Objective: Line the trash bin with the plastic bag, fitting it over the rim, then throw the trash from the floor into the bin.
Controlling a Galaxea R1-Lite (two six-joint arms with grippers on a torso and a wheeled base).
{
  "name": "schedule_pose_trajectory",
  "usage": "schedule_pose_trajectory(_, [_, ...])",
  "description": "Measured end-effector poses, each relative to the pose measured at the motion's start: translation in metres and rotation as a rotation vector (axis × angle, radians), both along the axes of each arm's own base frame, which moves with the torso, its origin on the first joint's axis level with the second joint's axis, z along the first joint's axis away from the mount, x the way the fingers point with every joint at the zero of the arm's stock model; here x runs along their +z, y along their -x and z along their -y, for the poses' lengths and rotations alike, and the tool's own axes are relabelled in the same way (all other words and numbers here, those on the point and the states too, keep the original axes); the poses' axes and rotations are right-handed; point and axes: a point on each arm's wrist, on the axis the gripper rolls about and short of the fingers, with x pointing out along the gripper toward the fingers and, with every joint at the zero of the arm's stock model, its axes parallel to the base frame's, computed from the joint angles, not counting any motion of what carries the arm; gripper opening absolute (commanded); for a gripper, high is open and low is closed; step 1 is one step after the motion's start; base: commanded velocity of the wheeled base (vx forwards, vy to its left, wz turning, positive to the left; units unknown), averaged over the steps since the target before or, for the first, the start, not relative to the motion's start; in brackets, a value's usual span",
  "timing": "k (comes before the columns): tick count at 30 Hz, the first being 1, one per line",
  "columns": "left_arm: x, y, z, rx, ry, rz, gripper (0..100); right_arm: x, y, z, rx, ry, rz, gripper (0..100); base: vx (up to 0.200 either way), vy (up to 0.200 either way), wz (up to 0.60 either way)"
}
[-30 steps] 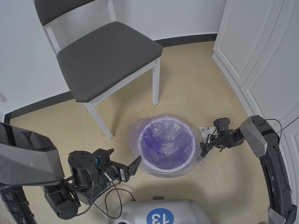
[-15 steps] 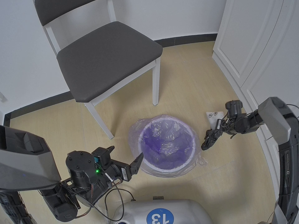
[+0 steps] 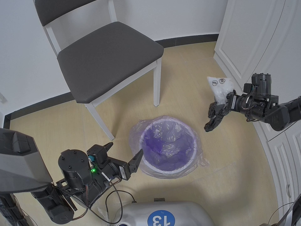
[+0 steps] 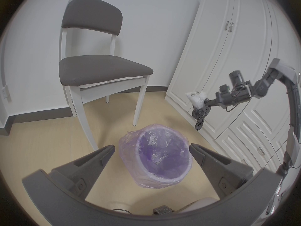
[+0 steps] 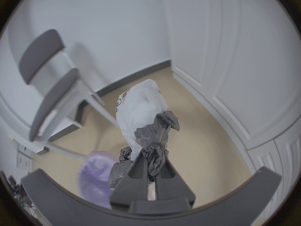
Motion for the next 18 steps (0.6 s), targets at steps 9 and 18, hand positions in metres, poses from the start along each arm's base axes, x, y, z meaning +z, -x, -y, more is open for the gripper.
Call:
schedule_pose_trajectory(9, [0.006, 0.004, 0.001, -0.011, 0.012, 0.016, 100, 0.02, 0.075, -0.058, 0.187, 0.012, 0.236, 0, 0.0, 0.0, 0.0])
schedule_pose_trajectory(18, [0.009, 0.005, 0.001, -0.016, 0.021, 0.026, 100, -0.018, 0.098, -0.093, 0.329, 0.1, 0.322, 0, 0.0, 0.0, 0.0])
